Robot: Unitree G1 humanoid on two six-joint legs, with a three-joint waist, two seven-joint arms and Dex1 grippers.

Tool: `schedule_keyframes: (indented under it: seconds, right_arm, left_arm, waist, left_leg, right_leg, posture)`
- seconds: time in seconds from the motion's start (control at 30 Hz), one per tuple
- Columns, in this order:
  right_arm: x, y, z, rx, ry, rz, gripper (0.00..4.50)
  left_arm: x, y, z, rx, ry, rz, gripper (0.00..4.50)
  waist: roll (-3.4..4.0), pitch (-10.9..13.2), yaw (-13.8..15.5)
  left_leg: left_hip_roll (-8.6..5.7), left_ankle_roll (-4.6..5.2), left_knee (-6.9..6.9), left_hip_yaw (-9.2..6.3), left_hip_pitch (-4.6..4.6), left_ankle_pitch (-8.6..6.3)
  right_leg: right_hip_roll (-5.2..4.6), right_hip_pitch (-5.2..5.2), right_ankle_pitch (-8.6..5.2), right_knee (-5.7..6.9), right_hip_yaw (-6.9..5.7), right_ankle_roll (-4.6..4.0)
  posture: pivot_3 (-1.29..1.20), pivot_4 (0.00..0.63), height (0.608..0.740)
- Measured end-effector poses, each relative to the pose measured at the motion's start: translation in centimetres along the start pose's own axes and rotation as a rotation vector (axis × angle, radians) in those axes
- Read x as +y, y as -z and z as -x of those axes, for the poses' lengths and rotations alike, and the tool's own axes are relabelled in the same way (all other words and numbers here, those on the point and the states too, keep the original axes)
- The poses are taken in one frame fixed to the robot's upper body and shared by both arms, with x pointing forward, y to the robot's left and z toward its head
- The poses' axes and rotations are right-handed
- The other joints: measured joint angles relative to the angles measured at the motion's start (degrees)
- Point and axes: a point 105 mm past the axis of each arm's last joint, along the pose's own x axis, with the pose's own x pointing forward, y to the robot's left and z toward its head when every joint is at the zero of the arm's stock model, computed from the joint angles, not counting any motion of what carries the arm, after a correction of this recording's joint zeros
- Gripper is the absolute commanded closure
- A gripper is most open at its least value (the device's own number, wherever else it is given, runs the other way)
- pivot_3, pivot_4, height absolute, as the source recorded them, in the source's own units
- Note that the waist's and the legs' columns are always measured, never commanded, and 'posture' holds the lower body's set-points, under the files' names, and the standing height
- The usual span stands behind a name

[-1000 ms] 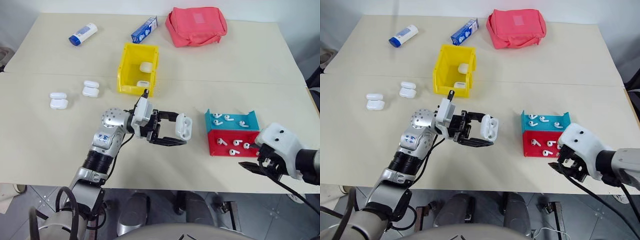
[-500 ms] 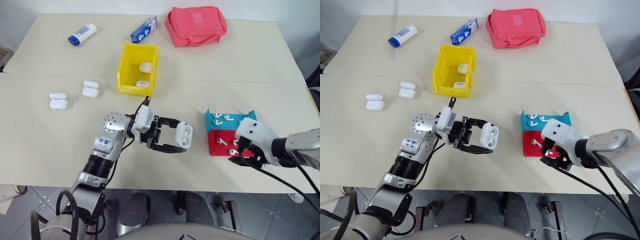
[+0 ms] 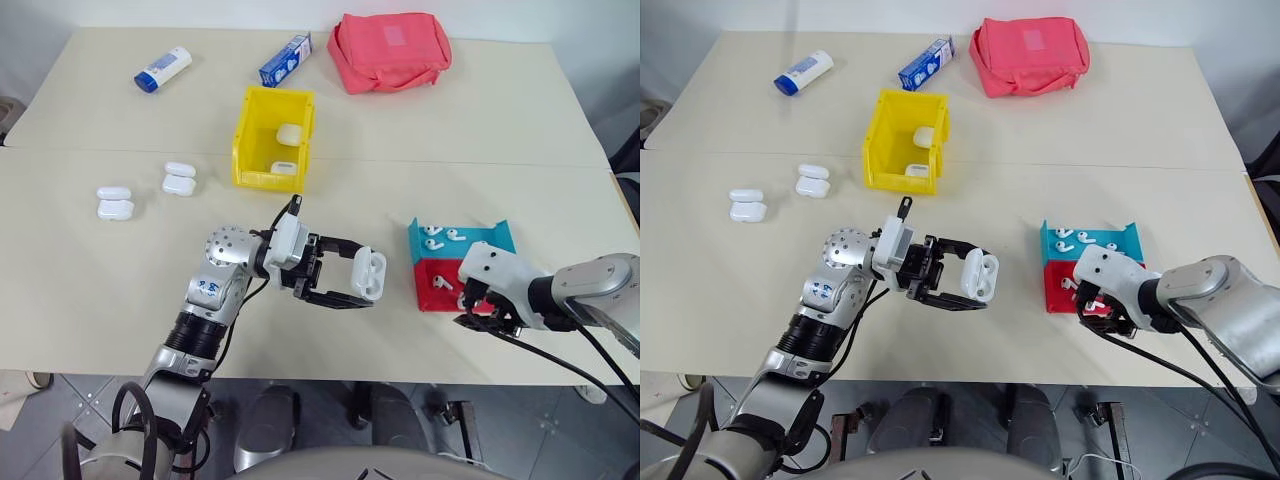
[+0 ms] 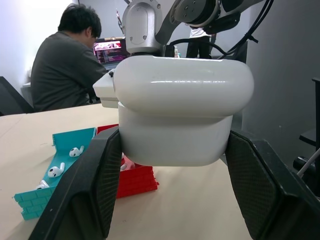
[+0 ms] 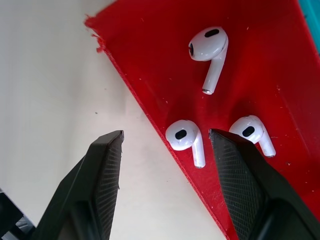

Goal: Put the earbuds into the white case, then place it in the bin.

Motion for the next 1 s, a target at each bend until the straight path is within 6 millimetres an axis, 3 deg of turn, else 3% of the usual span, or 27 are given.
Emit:
schedule_keyframes:
  seconds: [1.0]
  right_arm:
    - [-0.63,-0.18,-0.88,-0.019,0.0,0.04,1.68]
  left_arm:
    - [0.0,-0.43,0.09,0.015,-0.012,-0.02,1.74]
  waist:
    - [0.03,0.0,-0.8]
  left_leg:
    - [0.0,-0.01,0.0,0.01,0.0,0.0]
  right_leg:
    - [0.01,0.02,0.03,0.11,-0.02,0.05]
  posture:
    - [0.0,0.15,0.74]
